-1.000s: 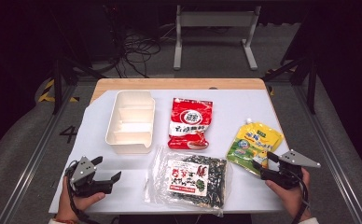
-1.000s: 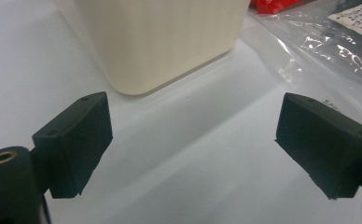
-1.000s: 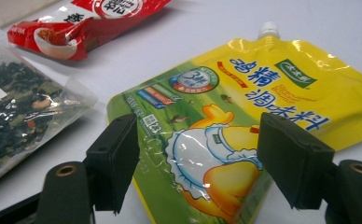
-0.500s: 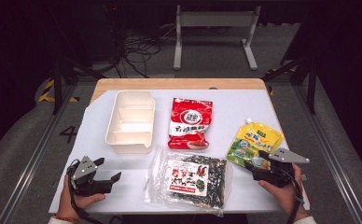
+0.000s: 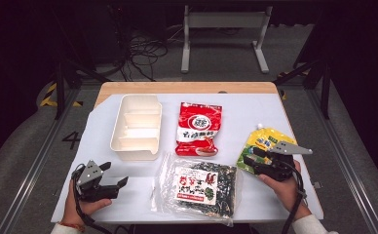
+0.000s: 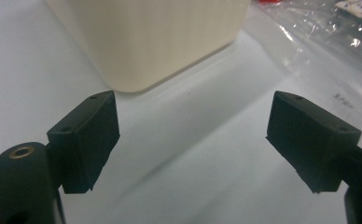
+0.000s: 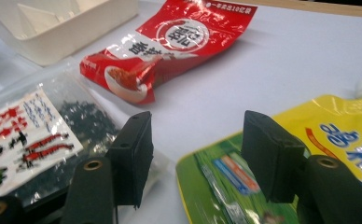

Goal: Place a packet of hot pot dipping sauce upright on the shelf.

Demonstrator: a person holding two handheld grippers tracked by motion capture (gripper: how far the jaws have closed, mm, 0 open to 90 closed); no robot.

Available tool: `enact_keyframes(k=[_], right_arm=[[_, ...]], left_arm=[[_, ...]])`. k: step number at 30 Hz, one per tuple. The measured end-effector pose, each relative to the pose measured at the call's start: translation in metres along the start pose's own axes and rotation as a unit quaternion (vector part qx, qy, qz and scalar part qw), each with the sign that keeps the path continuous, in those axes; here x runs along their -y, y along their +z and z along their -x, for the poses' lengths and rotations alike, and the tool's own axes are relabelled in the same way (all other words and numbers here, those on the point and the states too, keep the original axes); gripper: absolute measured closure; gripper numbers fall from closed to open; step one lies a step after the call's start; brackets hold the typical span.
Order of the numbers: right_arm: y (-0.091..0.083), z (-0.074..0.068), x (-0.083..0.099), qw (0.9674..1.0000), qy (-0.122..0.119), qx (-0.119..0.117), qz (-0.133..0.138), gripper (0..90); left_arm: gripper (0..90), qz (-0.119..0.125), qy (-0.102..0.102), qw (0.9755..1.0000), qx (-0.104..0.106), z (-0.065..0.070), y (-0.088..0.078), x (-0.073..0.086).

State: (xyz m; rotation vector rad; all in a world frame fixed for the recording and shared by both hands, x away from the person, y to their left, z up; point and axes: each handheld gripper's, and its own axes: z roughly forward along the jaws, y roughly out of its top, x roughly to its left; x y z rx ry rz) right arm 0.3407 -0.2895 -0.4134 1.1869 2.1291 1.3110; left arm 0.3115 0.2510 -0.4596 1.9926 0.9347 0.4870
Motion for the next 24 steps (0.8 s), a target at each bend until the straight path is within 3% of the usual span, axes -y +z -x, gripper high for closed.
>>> enact_keyframes(k=[4, 9, 13, 24], right_arm=[[0.011, -0.002, -0.012, 0.9999, -0.001, -0.011, -0.005, 44.4], [0.039, -0.005, -0.032, 0.9990, 0.006, -0.031, -0.031, 44.3], [0.058, -0.009, -0.043, 0.9976, 0.000, -0.049, -0.049, 41.3], [0.097, -0.010, -0.062, 0.9947, 0.019, -0.057, -0.084, 39.0]], left_arm=[[17.4, -0.010, 0.023, 0.9997, -0.001, 0.004, 0.002, -0.001], [17.3, -0.006, 0.019, 0.9998, 0.002, 0.002, 0.004, -0.002], [17.3, -0.012, 0.029, 0.9995, 0.004, 0.004, 0.004, -0.001], [17.7, -0.017, 0.033, 0.9993, 0.003, 0.006, 0.001, 0.002]])
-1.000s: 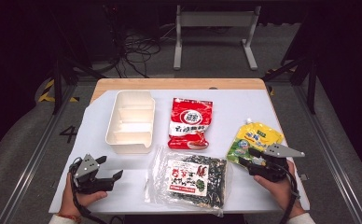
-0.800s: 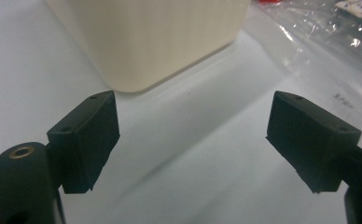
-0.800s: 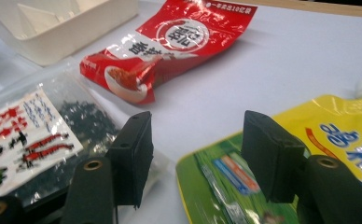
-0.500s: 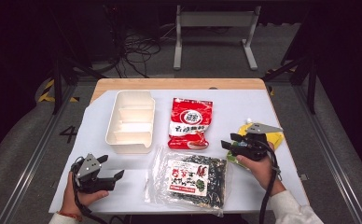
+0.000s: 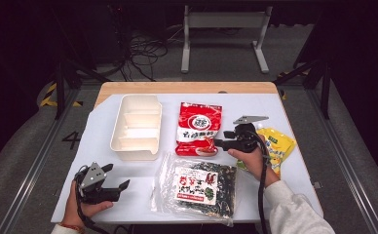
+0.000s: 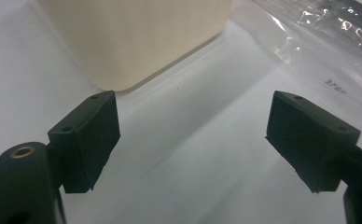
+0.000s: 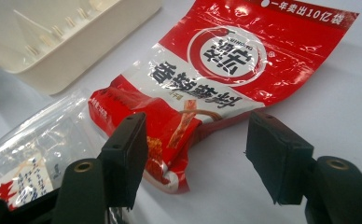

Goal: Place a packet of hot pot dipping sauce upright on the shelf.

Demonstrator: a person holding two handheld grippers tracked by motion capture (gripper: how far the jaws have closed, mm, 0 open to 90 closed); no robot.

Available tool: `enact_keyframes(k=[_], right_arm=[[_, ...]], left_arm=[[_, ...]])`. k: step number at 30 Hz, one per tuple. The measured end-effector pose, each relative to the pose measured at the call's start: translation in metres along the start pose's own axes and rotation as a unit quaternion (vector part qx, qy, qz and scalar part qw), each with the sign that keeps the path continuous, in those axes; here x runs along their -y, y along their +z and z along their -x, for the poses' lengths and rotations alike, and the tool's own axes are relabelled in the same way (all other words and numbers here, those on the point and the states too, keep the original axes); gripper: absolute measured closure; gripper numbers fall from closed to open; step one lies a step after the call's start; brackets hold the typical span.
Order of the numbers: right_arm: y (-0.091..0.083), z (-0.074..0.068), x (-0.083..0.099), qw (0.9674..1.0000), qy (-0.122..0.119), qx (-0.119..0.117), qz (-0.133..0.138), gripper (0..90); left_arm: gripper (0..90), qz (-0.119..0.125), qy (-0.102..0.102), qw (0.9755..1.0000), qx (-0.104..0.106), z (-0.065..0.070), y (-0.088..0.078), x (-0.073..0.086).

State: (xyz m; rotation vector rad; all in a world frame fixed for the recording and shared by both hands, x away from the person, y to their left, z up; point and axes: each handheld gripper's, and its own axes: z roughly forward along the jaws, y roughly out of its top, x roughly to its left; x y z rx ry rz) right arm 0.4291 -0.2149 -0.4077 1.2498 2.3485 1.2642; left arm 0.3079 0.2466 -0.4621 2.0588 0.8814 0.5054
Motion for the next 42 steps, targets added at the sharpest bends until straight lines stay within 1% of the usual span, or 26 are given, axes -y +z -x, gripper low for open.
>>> enact_keyframes(k=[1, 2, 3, 4, 6, 9, 11, 13, 14, 18, 21, 23, 24, 26, 27, 28, 29, 30, 31, 32, 33, 34, 36, 38, 41, 42], right_arm=[[0.003, 0.002, -0.001, 1.0000, 0.002, -0.003, -0.003, 39.4], [0.009, 0.004, -0.002, 0.9999, 0.004, -0.004, -0.013, 41.0], [0.013, 0.005, -0.003, 0.9998, 0.005, -0.005, -0.020, 41.7], [0.016, 0.006, -0.003, 0.9997, 0.007, -0.006, -0.021, 42.3], [0.023, 0.009, -0.005, 0.9995, 0.012, -0.001, -0.029, 41.9], [0.031, 0.013, -0.007, 0.9991, 0.022, -0.001, -0.037, 37.9], [0.036, 0.016, -0.008, 0.9984, 0.039, -0.002, -0.041, 33.9], [0.039, 0.017, -0.009, 0.9980, 0.044, -0.003, -0.045, 32.6], [0.042, 0.018, -0.010, 0.9977, 0.048, 0.003, -0.049, 29.8], [0.051, 0.022, -0.011, 0.9957, 0.073, 0.002, -0.057, 30.2], [0.058, 0.026, -0.010, 0.9941, 0.086, -0.007, -0.066, 29.9], [0.062, 0.025, -0.008, 0.9929, 0.093, -0.020, -0.071, 27.6], [0.062, 0.024, -0.008, 0.9931, 0.090, -0.018, -0.072, 27.3], [0.063, 0.022, -0.009, 0.9940, 0.069, -0.015, -0.083, 27.6], [0.063, 0.021, -0.011, 0.9943, 0.054, -0.019, -0.090, 31.3], [0.064, 0.020, -0.011, 0.9937, 0.050, -0.031, -0.096, 35.5], [0.064, 0.020, -0.012, 0.9923, 0.048, -0.046, -0.105, 39.6], [0.065, 0.019, -0.013, 0.9911, 0.045, -0.059, -0.111, 44.8], [0.066, 0.019, -0.013, 0.9908, 0.040, -0.068, -0.110, 47.4], [0.066, 0.019, -0.013, 0.9908, 0.040, -0.068, -0.110, 47.4], [0.067, 0.020, -0.013, 0.9906, 0.040, -0.075, -0.108, 50.4], [0.067, 0.020, -0.013, 0.9907, 0.033, -0.082, -0.103, 55.6], [0.067, 0.018, -0.014, 0.9914, 0.017, -0.083, -0.100, 60.4], [0.066, 0.015, -0.016, 0.9924, 0.000, -0.078, -0.095, 64.3], [0.063, 0.010, -0.016, 0.9937, -0.012, -0.080, -0.077, 72.2], [0.061, 0.008, -0.018, 0.9942, -0.019, -0.079, -0.071, 73.9]], left_arm=[[17.7, -0.002, 0.001, 1.0000, 0.000, 0.000, 0.000, 0.001], [17.6, -0.002, -0.003, 1.0000, -0.001, 0.001, -0.001, 0.001], [17.7, -0.002, 0.001, 1.0000, -0.004, 0.001, -0.002, 0.002], [17.7, -0.002, 0.001, 1.0000, -0.003, 0.001, -0.002, 0.002], [17.7, 0.000, -0.003, 1.0000, -0.003, 0.002, -0.004, 0.003], [17.7, -0.004, 0.000, 1.0000, -0.006, 0.002, -0.006, 0.004], [17.7, -0.007, 0.000, 0.9999, -0.009, 0.003, -0.007, 0.006], [17.7, -0.007, 0.002, 0.9999, -0.011, 0.003, -0.008, 0.007], [17.7, -0.006, -0.001, 0.9999, -0.011, 0.004, -0.009, 0.008], [17.7, -0.009, -0.004, 0.9999, -0.013, 0.005, -0.011, 0.010], [18.1, -0.008, -0.002, 0.9999, -0.014, 0.006, -0.011, 0.010], [18.1, -0.009, -0.003, 0.9998, -0.015, 0.007, -0.010, 0.009], [18.1, -0.010, -0.002, 0.9999, -0.014, 0.008, -0.009, 0.009], [18.0, -0.013, 0.001, 0.9998, -0.014, 0.008, -0.008, 0.009], [18.0, -0.014, 0.001, 0.9998, -0.013, 0.008, -0.008, 0.009], [18.0, -0.013, 0.002, 0.9999, -0.010, 0.008, -0.007, 0.009], [18.0, -0.015, 0.001, 0.9998, -0.010, 0.008, -0.007, 0.008], [18.0, -0.014, 0.005, 0.9998, -0.011, 0.008, -0.006, 0.006], [18.0, -0.011, 0.006, 0.9999, -0.008, 0.008, -0.006, 0.005], [17.9, -0.011, 0.006, 0.9999, -0.008, 0.008, -0.006, 0.005], [17.9, -0.010, 0.007, 0.9999, -0.006, 0.008, -0.005, 0.004], [17.9, -0.011, 0.007, 0.9999, -0.004, 0.008, -0.003, 0.003], [17.7, -0.007, 0.012, 0.9999, 0.002, 0.009, -0.001, 0.000], [17.4, 0.000, 0.009, 0.9999, 0.006, 0.008, -0.001, -0.004], [17.3, 0.011, 0.005, 0.9999, 0.011, 0.007, -0.003, -0.010], [17.3, 0.014, 0.006, 0.9999, 0.007, 0.006, -0.003, -0.012]])
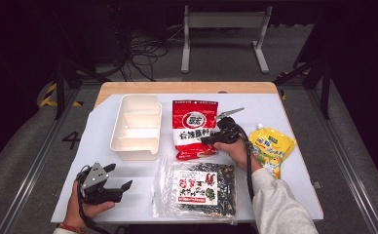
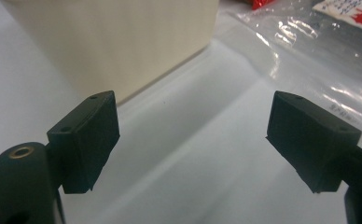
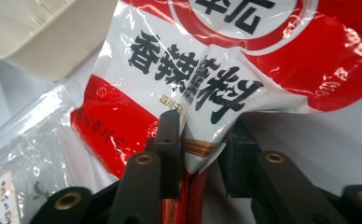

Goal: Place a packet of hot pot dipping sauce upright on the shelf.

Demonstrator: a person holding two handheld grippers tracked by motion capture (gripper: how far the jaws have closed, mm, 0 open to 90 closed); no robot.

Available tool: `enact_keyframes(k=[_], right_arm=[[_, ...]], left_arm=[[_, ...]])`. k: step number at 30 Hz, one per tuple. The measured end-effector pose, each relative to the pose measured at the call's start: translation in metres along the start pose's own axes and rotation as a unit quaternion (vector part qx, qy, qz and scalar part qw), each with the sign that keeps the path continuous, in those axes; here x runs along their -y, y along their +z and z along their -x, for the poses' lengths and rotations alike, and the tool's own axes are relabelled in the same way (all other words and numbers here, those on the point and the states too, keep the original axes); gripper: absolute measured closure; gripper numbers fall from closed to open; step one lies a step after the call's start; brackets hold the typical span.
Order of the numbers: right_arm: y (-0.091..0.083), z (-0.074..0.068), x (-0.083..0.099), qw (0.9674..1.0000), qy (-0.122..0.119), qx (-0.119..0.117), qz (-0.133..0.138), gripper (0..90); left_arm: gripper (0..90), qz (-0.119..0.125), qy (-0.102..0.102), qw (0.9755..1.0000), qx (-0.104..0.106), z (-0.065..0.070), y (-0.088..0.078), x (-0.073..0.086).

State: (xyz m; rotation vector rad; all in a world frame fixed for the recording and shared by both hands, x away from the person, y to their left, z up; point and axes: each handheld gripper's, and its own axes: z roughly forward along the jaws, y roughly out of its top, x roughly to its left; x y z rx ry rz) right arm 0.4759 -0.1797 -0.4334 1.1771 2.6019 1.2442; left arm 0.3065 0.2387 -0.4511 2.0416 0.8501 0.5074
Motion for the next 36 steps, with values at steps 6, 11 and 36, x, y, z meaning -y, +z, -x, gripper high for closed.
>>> enact_keyframes(k=[6, 11, 36], right_arm=[[-0.014, -0.005, -0.005, 0.9991, -0.010, 0.014, 0.038, 77.3], [-0.032, -0.008, -0.005, 0.9966, -0.012, 0.030, 0.076, 78.1], [-0.108, -0.057, 0.022, 0.9801, -0.082, 0.010, 0.180, 78.6]], left_arm=[[17.9, 0.010, -0.003, 0.9999, 0.008, -0.001, -0.004, -0.011], [19.7, 0.031, -0.019, 0.9992, 0.019, -0.002, -0.007, -0.023], [23.1, 0.058, 0.027, 0.9905, 0.122, 0.049, 0.033, -0.112]])
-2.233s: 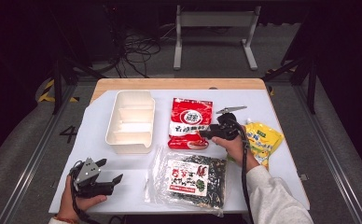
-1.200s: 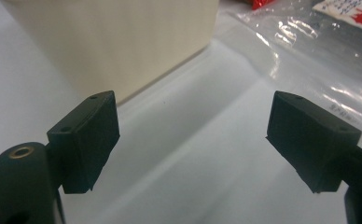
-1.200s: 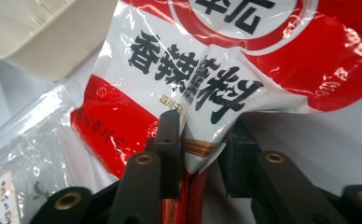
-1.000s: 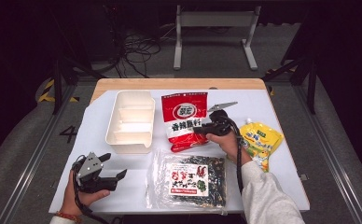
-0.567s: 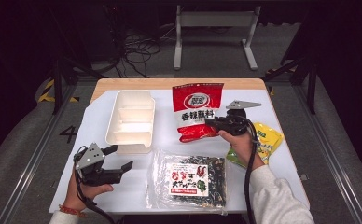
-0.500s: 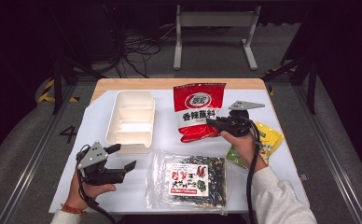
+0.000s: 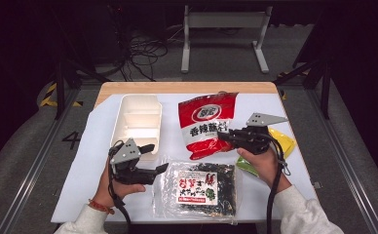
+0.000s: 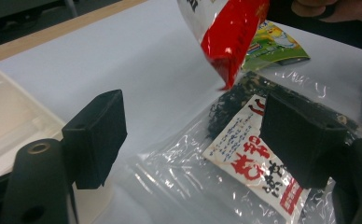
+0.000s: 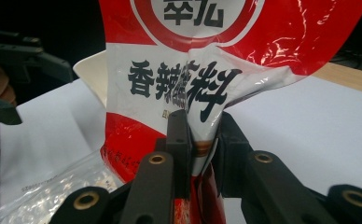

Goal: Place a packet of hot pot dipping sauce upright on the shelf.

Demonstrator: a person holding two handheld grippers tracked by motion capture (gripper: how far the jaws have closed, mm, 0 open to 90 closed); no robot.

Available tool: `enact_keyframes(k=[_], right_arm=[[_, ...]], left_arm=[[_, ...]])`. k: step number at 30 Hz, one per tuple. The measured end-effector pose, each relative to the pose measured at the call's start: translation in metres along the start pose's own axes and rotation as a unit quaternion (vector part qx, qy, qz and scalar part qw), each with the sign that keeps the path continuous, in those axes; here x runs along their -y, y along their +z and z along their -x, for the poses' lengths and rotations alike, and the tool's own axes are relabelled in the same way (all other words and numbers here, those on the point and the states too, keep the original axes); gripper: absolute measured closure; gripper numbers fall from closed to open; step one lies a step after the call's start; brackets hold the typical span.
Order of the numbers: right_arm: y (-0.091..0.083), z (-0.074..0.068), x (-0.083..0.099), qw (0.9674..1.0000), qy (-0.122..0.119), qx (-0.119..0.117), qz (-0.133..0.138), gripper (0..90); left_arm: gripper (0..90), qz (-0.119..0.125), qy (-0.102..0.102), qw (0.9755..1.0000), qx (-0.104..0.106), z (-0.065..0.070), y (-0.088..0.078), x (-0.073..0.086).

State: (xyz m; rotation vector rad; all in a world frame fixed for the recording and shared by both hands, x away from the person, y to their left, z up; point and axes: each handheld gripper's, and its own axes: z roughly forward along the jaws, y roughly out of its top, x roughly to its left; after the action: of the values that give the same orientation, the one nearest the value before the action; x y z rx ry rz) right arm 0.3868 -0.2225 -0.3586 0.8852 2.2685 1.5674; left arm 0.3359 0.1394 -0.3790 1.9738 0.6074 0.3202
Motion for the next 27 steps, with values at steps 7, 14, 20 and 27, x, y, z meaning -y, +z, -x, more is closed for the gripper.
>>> enact_keyframes(k=[7, 14, 20, 27], right_arm=[[0.005, -0.022, 0.006, 0.9995, -0.020, -0.024, 0.000, 78.6], [0.015, -0.044, 0.016, 0.9984, -0.036, -0.043, -0.004, 78.6], [0.019, -0.051, 0.025, 0.9983, -0.026, -0.052, -0.003, 78.5], [0.016, -0.056, 0.026, 0.9977, -0.035, -0.057, 0.007, 78.2]], left_arm=[[28.1, 0.007, 0.010, 0.9992, 0.038, 0.001, 0.016, -0.014], [35.4, 0.021, 0.001, 0.9973, 0.071, -0.001, 0.027, -0.023], [48.7, 0.026, 0.001, 0.9959, 0.086, 0.000, 0.033, -0.023], [89.8, 0.054, 0.025, 0.9945, 0.086, 0.001, 0.030, -0.023]])
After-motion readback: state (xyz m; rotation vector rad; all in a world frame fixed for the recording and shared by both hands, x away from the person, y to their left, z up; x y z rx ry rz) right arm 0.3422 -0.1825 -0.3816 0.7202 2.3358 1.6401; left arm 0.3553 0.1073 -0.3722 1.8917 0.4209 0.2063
